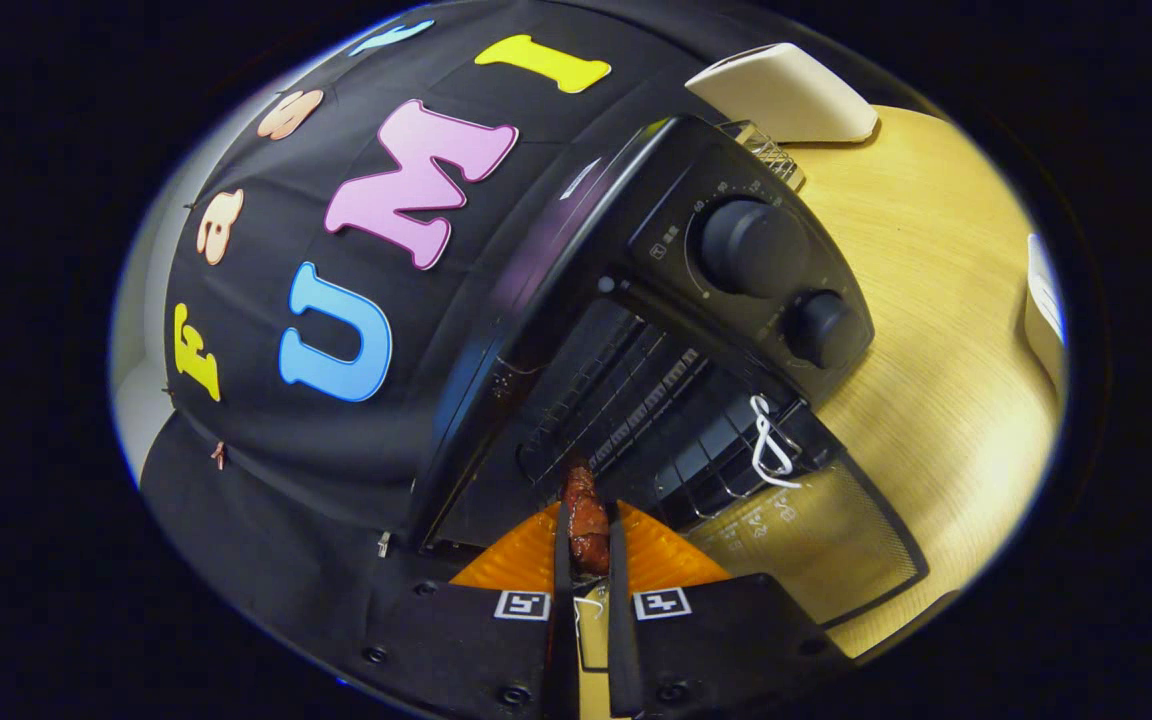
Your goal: Open the toaster oven, put the food inside, and close the toaster oven door.
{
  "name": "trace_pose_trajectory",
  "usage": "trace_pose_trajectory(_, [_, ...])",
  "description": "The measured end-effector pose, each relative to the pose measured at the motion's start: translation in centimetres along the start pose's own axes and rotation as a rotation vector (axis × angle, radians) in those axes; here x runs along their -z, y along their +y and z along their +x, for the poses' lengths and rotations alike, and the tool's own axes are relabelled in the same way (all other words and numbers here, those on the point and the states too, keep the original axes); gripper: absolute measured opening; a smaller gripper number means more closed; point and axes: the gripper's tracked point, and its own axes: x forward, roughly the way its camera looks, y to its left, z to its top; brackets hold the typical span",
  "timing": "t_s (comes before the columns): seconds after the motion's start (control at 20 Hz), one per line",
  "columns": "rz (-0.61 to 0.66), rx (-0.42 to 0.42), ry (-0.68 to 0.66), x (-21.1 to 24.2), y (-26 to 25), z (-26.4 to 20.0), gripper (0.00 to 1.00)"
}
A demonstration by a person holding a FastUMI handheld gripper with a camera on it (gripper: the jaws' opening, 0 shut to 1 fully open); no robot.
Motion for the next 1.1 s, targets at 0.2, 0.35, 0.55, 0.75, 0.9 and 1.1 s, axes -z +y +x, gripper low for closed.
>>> trace_pose_trajectory(0.2, [0.008,0.007,-0.091,-0.6,0.2,2.7,0.16])
trace_pose_trajectory(0.35, [-0.001,0.049,-0.123,-0.5,-0.4,4.1,0.16])
trace_pose_trajectory(0.55, [-0.07,0.09,-0.178,-1.4,-0.8,4.2,0.19])
trace_pose_trajectory(0.75, [-0.263,0.154,-0.178,-1.3,-1.5,3.1,0.32])
trace_pose_trajectory(0.9, [-0.343,0.151,-0.159,-1.1,-1.1,2.4,0.7])
trace_pose_trajectory(1.1, [-0.512,0.184,-0.126,-0.8,-1.2,1.3,0.97])
